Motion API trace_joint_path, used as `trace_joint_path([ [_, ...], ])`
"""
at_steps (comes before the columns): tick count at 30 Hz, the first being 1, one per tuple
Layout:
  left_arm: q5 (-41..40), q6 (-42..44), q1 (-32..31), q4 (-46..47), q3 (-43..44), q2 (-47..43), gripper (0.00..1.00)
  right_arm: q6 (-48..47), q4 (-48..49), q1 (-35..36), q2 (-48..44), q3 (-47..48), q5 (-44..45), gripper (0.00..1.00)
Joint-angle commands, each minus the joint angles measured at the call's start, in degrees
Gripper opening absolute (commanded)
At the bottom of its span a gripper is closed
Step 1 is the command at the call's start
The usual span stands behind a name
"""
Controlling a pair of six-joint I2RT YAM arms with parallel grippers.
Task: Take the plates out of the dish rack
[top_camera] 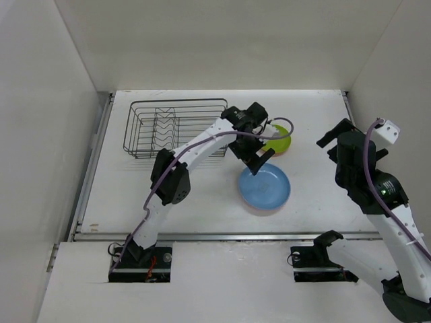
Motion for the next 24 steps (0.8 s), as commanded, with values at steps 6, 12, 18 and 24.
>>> trace_joint_path([
  [6, -24.11, -4.2, 5.0, 3.63, 0.68, -25.39, 1.0, -3.24, -1.18, 0.19, -0.07, 2.98, 10.41, 1.0],
  [12, -45.33, -12.29, 27.0, 4.87, -0.73, -33.48, 1.0, -13.85, -1.19, 0.19, -2.0, 6.16, 24.77, 1.0],
  [18, -46.41, -18.72, 52.36, 7.76, -9.66, -45.42, 1.0, -26.87, 7.59, 0.19, -5.86, 5.46, 27.95, 1.0],
  [24, -43.96, -16.52, 61.34, 9.08, -17.59, -50.63, 1.0, -31.28, 14.62, 0.19, -6.4, 4.31, 25.15, 1.0],
])
